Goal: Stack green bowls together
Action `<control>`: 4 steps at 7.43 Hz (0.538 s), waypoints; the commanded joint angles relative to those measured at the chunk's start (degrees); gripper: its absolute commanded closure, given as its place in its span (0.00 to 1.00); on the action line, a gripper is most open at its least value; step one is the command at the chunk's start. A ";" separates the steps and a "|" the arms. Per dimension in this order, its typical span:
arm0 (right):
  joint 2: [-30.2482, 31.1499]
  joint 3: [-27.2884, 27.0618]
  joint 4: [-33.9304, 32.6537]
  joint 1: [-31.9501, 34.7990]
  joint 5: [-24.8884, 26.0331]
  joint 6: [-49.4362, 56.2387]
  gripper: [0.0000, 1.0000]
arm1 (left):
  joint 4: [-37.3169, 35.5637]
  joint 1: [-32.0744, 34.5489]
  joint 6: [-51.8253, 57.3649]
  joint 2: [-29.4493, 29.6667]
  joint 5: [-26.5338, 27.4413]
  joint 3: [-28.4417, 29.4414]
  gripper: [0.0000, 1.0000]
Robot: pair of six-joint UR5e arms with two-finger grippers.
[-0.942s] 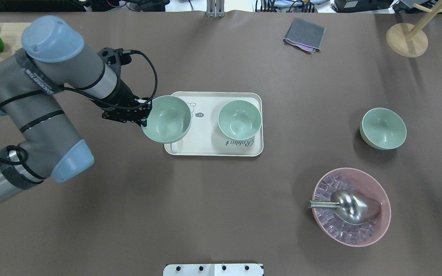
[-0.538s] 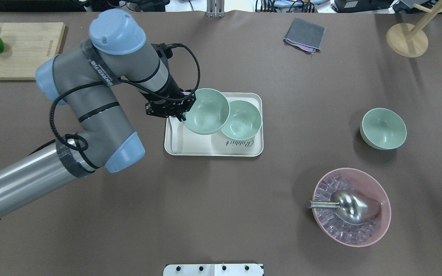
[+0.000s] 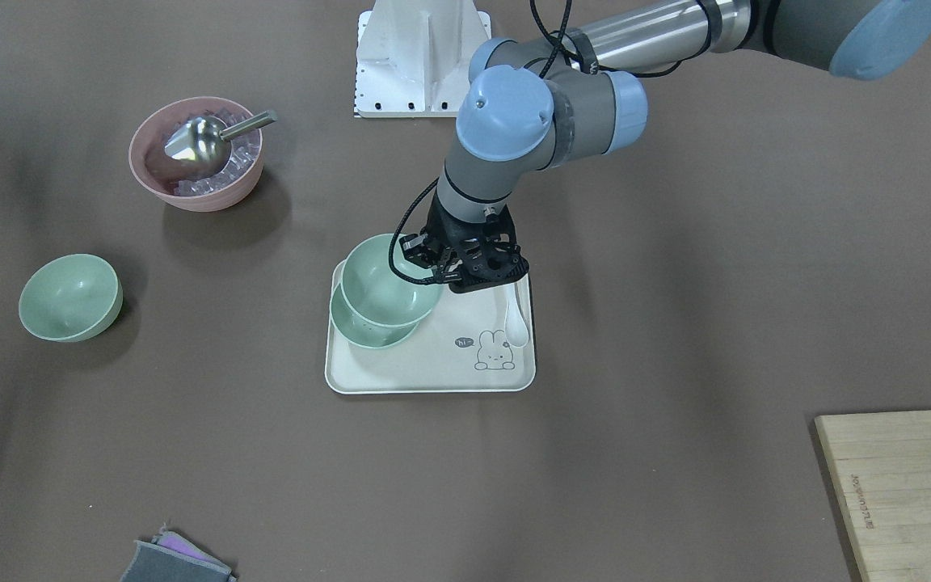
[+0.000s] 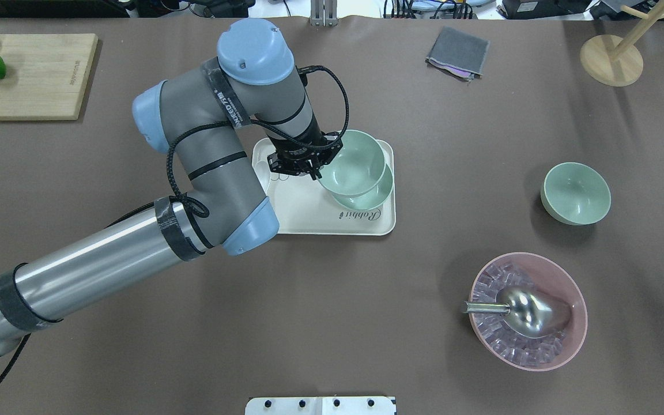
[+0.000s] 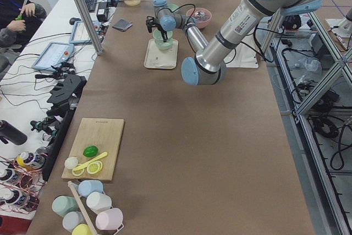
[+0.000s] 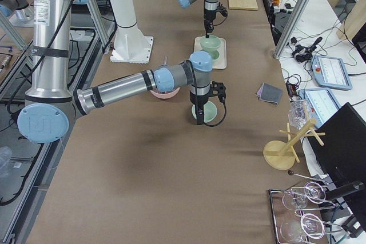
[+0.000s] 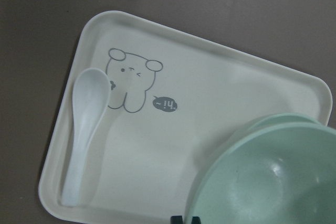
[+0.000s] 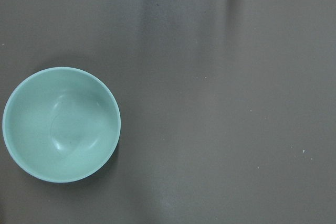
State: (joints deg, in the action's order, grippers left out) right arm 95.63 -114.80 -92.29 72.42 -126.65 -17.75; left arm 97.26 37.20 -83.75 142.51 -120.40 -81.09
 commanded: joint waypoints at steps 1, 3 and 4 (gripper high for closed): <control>0.00 -0.07 0.00 0.00 0.00 0.00 0.00 | 1.08 -0.55 -0.36 1.28 0.07 2.07 1.00; -0.18 0.19 0.00 0.00 0.00 0.00 0.00 | 4.07 -2.74 -2.01 1.28 5.40 3.74 1.00; -0.35 0.28 0.00 0.00 0.00 0.00 0.00 | 4.60 -2.75 -2.12 1.28 5.52 3.92 1.00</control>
State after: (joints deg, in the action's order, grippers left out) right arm 95.47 -114.66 -92.29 72.42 -126.65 -17.76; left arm 100.80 34.99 -85.26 143.76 -116.30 -77.65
